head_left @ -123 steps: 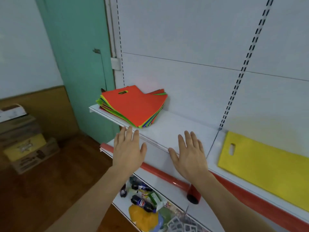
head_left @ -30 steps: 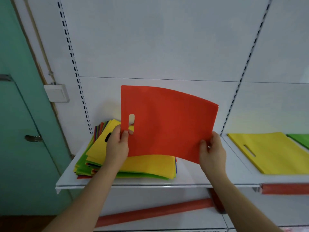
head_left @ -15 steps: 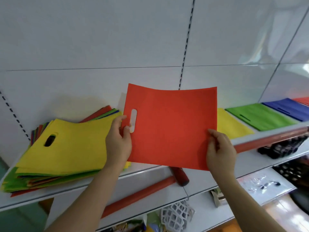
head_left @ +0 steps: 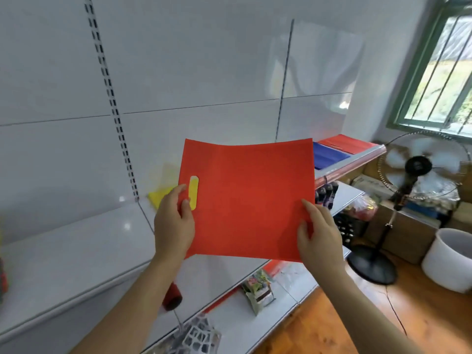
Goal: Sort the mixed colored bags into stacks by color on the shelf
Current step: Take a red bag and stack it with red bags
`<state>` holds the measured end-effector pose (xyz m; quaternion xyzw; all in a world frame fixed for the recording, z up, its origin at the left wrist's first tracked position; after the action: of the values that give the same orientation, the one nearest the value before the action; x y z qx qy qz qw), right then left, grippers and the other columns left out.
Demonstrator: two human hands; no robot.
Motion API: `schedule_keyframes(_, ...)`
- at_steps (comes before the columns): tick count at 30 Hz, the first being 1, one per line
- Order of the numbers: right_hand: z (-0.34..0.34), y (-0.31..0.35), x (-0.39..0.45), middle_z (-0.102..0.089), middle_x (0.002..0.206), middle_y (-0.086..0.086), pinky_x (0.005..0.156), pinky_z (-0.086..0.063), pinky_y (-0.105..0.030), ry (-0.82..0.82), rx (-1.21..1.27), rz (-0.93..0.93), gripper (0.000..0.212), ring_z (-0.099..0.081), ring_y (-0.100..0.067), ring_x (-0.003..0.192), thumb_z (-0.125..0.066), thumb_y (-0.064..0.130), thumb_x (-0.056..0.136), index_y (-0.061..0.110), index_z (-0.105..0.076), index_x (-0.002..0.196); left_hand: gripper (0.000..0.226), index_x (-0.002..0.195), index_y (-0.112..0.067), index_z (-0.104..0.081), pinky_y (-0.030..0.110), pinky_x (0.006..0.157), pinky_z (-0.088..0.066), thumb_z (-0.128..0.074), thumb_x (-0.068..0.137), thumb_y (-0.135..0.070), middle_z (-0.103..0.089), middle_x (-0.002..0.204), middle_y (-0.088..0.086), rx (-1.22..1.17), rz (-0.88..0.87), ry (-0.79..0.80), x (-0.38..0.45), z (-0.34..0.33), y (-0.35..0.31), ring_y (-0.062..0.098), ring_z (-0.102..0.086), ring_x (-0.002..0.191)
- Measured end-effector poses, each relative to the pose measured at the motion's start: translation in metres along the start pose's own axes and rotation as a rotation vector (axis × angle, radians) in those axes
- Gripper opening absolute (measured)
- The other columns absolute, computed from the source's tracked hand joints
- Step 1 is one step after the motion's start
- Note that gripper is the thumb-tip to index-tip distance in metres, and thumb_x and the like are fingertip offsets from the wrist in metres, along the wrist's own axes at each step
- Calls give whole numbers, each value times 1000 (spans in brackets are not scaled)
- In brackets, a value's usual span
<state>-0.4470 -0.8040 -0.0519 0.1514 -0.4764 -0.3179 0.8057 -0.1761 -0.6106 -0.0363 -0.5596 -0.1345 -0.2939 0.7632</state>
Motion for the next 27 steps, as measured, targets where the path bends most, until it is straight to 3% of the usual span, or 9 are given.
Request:
schedule_keyframes(3,27,-53,13,-60,131,-1,85,-42,-26,-23,-53,-54,49,-61,-20,106,-61,0,96,14,-61,142,39,142,-23,-60,22,98,-41,-55,105,-11,-64,132,-5,-6,-110,67,-3,-62,-26,3,-55,117)
schedule_keyframes(7,52,-117,27,-59,134,-1,89,-53,-38,-54,-101,-144,48,-62,-25,111,-58,2,98,13,-59,144,40,143,-19,-60,17,93,-37,-55,104,-9,-64,127,1,3,-169,150,-1,-145,-54,13,-58,114)
schedule_keyframes(10,66,-162,41,-58,135,-1,85,-52,-36,-53,-173,-186,48,-63,-25,108,-58,2,98,12,-58,145,43,145,-18,-58,22,93,-40,-55,104,-8,-63,128,3,-12,-202,232,1,-211,-68,17,-58,115)
schedule_keyframes(14,82,-219,76,-59,133,-2,86,-53,-37,-77,-250,-227,50,-62,-25,109,-60,0,96,12,-58,145,47,149,-21,-56,19,91,-38,-54,104,-9,-61,131,2,-52,-226,306,13,-295,-85,12,-56,115)
schedule_keyframes(17,93,-255,111,-59,131,-3,88,-53,-39,-112,-289,-278,51,-60,-25,110,-59,-1,96,12,-59,145,47,148,-17,-57,22,92,-39,-55,103,-7,-62,128,6,-95,-211,357,30,-357,-104,17,-57,113)
schedule_keyframes(21,109,-303,151,-60,134,-6,90,-53,-44,-154,-346,-312,54,-61,-32,113,-58,-3,93,13,-58,145,46,151,-21,-53,23,88,-39,-51,106,-12,-61,128,2,-146,-224,423,49,-433,-132,7,-52,105)
schedule_keyframes(24,118,-340,171,-58,135,-5,92,-53,-45,-154,-368,-369,53,-61,-31,117,-55,0,96,14,-56,147,46,152,-21,-52,27,88,-42,-51,107,-14,-60,129,2,-170,-233,458,55,-485,-152,14,-57,107)
schedule_keyframes(27,126,-381,193,-58,129,-5,86,-54,-47,-156,-381,-382,51,-61,-32,112,-53,3,99,16,-54,148,46,153,-22,-50,5,82,-36,-51,107,-16,-56,129,-5,-174,-268,487,58,-536,-169,-4,-49,100)
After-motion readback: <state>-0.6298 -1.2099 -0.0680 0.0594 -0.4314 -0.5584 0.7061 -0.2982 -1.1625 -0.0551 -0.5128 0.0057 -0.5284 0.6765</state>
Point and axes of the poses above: each hand's wrist, its own x-axis towards the middle knuckle, its own z-axis out of the back of the hand, y = z × x, the point moved 4 cm from there along x, towards the middle knuckle
